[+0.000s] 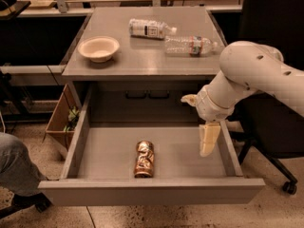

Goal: Pick orange can from top drawer and place on counter

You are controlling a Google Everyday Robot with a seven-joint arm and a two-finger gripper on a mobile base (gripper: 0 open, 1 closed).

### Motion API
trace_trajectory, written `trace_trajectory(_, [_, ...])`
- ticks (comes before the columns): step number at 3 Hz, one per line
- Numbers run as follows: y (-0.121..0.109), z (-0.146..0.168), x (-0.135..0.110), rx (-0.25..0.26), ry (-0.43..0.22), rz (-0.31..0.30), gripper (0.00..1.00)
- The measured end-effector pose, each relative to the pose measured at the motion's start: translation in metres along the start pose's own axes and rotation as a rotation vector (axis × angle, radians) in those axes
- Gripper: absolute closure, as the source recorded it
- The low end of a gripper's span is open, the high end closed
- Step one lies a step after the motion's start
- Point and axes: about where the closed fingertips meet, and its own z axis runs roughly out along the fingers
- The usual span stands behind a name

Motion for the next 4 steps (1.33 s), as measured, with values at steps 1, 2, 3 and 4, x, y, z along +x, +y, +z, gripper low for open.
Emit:
trace_trajectory(1, [-0.014, 0.043, -0.025, -0.002, -0.068, -0.149, 0.00])
trace_trajectory(2, [-0.023, 0.068, -0.046, -0.005, -0.115, -0.260, 0.00])
trace_trajectory(3, [-0.022, 0.088, -0.070, -0.020, -0.158, -0.378, 0.00])
trace_trajectory(4, [-0.014, 0.116, -0.081, -0.066, -0.186, -0.498, 0.00])
